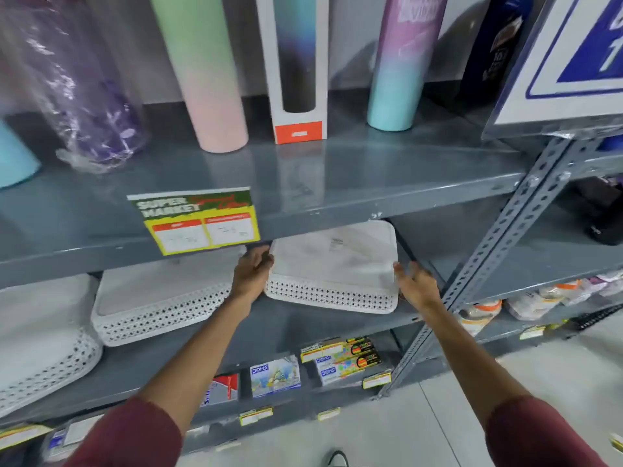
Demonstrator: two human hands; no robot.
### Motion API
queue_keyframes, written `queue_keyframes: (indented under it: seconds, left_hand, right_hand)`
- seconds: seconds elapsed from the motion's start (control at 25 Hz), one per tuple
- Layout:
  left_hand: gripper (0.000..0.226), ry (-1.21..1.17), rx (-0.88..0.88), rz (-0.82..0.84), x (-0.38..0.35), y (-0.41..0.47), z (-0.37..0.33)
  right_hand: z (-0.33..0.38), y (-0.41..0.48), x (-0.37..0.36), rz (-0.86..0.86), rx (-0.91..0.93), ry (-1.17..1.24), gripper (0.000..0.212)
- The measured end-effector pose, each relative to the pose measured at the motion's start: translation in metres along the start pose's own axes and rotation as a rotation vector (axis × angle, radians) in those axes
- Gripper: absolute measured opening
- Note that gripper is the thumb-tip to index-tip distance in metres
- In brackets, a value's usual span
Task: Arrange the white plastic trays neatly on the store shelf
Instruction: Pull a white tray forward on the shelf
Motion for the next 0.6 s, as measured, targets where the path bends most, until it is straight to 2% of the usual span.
queue_keyframes:
  seconds: [0.08,0.12,0.2,0.28,0.48,0.52,0.6]
  left_hand:
    - [0.013,-0.011,0.024,-0.05,-0.017,0.021,0.005]
    - [0.025,0.03,0.045,-0.058,-0.023,0.03,0.012]
    - [0.04,0.225,0.154,-0.064,-0.033,0.043,0.021]
    - [0.043,0.3,0.211,-0.059,-0.04,0.046,0.023]
    - [0.051,0.205,0.257,-0.106,-0.043,0.045,0.027]
    - [0.052,0.164,0.26,-0.108,-0.045,0.042,0.022]
    - [0.045,0.088,0.241,-0.109,-0.051,0.035,0.008]
  right_hand:
    - [-0.004,0.019,0.0,0.095,-0.119,0.024,0.087]
    - [-0.005,0.026,-0.004,0.151,-0.146,0.056,0.092]
    - [-0.004,0.037,-0.01,0.274,-0.182,0.127,0.086]
    - [-0.003,0.044,-0.016,0.323,-0.158,0.088,0.075]
    - [0.004,0.042,-0.009,0.247,-0.008,-0.026,0.049]
    - [0.003,0.045,-0.006,0.195,0.025,0.025,0.049]
    - [0.006,0.046,0.003,0.061,0.065,0.154,0.063]
Point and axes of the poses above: each hand's wrist, its own y-axis towards the middle knuckle, its own x-axis out of the back of the hand, z = x × y, the point moved 1 cm from there along y, towards the middle knuckle, and after that the axes turned 11 degrees about -y, right-handed, at the moved point
